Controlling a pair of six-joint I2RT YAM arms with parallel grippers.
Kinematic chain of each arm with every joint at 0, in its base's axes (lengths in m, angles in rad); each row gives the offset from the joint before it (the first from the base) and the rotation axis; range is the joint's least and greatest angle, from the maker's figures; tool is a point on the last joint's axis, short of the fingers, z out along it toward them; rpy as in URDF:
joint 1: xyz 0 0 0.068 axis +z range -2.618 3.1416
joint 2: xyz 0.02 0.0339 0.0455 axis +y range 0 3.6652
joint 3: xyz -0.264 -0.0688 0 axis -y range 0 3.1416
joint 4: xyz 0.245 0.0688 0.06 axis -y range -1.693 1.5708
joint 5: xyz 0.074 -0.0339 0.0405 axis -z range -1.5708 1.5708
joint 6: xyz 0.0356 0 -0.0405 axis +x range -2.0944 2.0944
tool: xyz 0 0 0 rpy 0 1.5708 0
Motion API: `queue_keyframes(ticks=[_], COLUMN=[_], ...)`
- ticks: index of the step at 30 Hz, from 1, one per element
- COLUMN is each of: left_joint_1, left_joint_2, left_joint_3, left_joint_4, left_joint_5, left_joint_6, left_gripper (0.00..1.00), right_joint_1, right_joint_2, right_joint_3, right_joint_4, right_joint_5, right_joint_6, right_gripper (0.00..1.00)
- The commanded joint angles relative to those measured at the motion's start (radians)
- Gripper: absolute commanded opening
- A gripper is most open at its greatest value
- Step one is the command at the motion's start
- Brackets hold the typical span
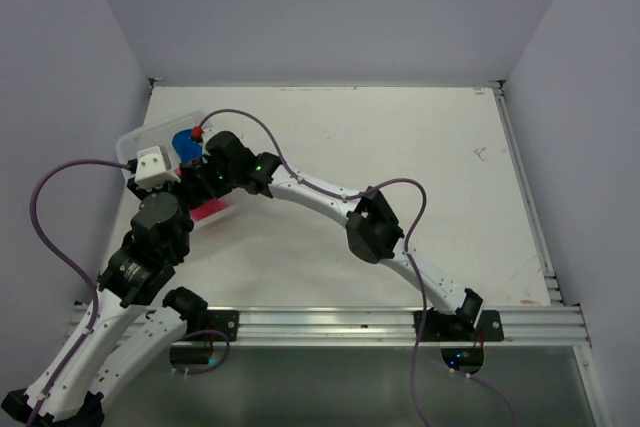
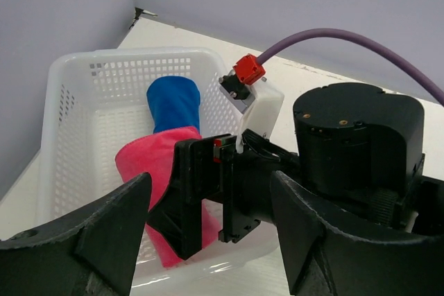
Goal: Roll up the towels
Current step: Place the rolled towel into the container
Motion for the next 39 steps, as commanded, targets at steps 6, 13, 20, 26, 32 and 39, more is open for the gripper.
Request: queue_keyframes(ticks=[6,13,20,26,32,39], left_joint_1=[-0.003,-0.005,-0.003,-0.004,-0.005,-0.003], left_joint_2=[-0.004,-0.004,-0.01,-0.026,0.04,0.172], left_joint_3=[0.003,0.005,0.012,0.005,0.012,0.07], left_joint_4=[0.051,0.051,0.045,0.067,0.07,0.042], left_joint_5=[0.001,0.001,-0.016,0.025,0.087,0.142], left_joint_6=[0.016,0.018,0.018,0.048,0.062,0.048], left_gripper=[0.74,0.75,0.77,0.78,0.8,0.82], right_joint_1=[-0.015,-0.029,-0.066,-0.116,-0.179,-0.363], right_joint_2=[-0.108,-0.188,-0.317,-0.465,-0.78,-1.268], right_joint_3=[-0.018,-0.087,-0.189,-0.314,-0.597,-1.068], right_joint_4=[0.001,0.005,0.02,0.025,-0.024,-0.019], right_joint_5=[0.022,0.045,0.062,0.079,0.273,0.375], right_joint_6=[-0.02,-0.034,-0.04,-0.046,-0.088,-0.121], right_gripper=[0.99,0.99,0.99,0.99,0.99,0.99])
